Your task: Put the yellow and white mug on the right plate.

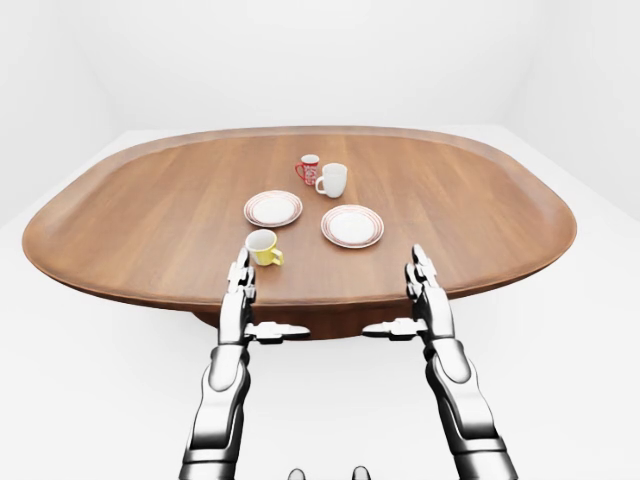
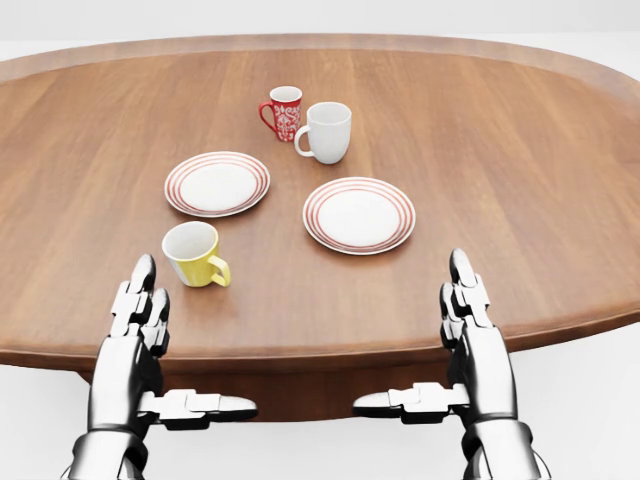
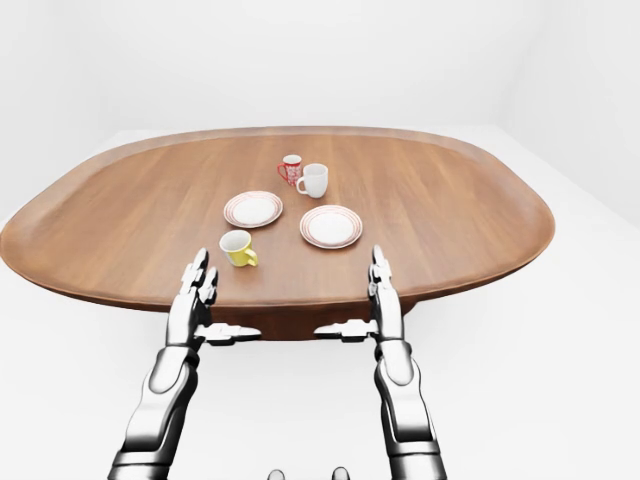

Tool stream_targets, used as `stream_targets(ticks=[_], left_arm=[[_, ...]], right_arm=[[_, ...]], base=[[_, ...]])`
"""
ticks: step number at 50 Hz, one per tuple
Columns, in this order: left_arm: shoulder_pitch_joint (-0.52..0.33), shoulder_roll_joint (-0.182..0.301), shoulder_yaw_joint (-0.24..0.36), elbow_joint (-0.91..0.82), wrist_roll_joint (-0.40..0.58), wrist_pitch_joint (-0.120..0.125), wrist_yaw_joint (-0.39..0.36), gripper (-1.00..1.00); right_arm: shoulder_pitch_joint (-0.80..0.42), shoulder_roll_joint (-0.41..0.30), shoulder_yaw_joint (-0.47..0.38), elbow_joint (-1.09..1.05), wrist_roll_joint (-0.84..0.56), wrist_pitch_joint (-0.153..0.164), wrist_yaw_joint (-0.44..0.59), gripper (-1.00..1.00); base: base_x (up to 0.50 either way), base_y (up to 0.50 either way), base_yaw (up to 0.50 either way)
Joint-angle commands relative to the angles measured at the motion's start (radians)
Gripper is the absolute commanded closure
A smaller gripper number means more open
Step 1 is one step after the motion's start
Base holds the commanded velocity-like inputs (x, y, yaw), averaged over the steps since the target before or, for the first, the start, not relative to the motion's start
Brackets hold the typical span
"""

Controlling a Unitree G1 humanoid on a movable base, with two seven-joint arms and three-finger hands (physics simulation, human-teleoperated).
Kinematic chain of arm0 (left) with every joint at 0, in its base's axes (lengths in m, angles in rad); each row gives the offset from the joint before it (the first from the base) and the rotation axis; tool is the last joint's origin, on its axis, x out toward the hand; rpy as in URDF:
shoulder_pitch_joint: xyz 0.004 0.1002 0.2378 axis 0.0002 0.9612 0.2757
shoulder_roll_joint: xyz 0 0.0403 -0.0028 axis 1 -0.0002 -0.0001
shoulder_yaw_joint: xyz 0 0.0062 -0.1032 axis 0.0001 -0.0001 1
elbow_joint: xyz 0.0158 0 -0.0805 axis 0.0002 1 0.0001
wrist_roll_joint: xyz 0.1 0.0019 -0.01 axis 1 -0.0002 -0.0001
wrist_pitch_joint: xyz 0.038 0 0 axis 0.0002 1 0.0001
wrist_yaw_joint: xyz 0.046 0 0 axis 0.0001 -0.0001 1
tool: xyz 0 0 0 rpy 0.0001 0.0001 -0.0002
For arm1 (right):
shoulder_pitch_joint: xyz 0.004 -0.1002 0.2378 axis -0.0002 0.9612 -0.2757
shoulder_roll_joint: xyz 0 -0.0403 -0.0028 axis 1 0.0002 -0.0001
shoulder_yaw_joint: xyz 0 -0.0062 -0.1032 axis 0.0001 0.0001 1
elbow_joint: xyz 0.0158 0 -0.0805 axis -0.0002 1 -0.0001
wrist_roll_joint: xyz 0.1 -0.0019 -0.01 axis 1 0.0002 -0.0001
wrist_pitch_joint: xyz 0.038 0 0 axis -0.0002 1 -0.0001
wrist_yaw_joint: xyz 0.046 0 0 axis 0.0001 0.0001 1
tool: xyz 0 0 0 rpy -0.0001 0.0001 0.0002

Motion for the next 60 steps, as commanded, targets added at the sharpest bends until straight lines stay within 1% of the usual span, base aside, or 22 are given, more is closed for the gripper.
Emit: stream_targets(ticks=[1, 2, 3, 7, 12, 27, 36, 42, 47, 54, 56, 60], left_arm=[[0.034, 0.013, 0.018, -0.128, -0.018, 0.098, -0.03, -1.0], [0.035, 0.01, 0.021, -0.145, -0.014, 0.113, -0.034, -1.0], [0.036, 0.008, 0.023, -0.164, -0.009, 0.121, -0.038, -1.0], [0.049, 0.003, 0.027, -0.243, -0.002, 0.121, -0.047, -1.0], [0.051, 0.004, 0.039, -0.378, -0.018, 0.121, -0.059, -1.0], [0.043, 0.013, 0.07, -0.556, -0.025, 0.121, -0.081, -1.0], [0.03, 0.017, 0.091, -0.589, -0.032, 0.121, -0.089, -1.0], [0.031, 0.015, 0.087, -0.581, -0.029, 0.121, -0.09, -1.0], [0.038, 0.014, 0.082, -0.589, -0.03, 0.121, -0.093, -1.0], [0.04, 0.012, 0.08, -0.587, -0.029, 0.121, -0.093, -1.0], [0.041, 0.012, 0.078, -0.583, -0.029, 0.121, -0.094, -1.0], [0.041, 0.011, 0.078, -0.583, -0.03, 0.121, -0.094, -1.0]], right_arm=[[0.021, -0.01, -0.013, -0.124, 0.007, 0.09, 0.03, -1.0], [0.025, -0.008, -0.014, -0.146, 0.003, 0.107, 0.031, -1.0], [0.028, -0.005, -0.013, -0.172, 0.004, 0.112, 0.037, -1.0], [0.034, -0.002, -0.009, -0.247, -0.015, 0.112, 0.038, -1.0], [0.039, -0.001, -0.002, -0.32, -0.043, 0.112, 0.045, -1.0], [0.036, 0.002, 0.004, -0.517, -0.038, 0.112, 0.068, -1.0], [0.027, 0.0, 0.001, -0.571, -0.043, 0.112, 0.074, -1.0], [0.022, 0.0, -0.004, -0.598, -0.033, 0.112, 0.077, -1.0], [0.033, 0.0, -0.012, -0.619, 0.005, 0.112, 0.095, -1.0], [0.038, -0.001, -0.007, -0.629, 0.006, 0.112, 0.096, -1.0], [0.039, 0.001, -0.012, -0.637, 0.028, 0.112, 0.107, -1.0], [0.038, -0.002, -0.008, -0.623, 0.022, 0.112, 0.104, -1.0]], base=[[0.0, 0.0, 0.0], [0.0, 0.0, 0.0], [0.0, 0.0, 0.0], [0.0, 0.0, 0.0], [0.0, 0.0, 0.0], [0.0, 0.0, 0.0], [0.0, 0.0, 0.0], [0.0, 0.0, 0.0], [0.0, 0.0, 0.0], [0.0, 0.47, 0.0], [0.0, 0.0, 0.5], [0.0, 0.0, 0.5]])
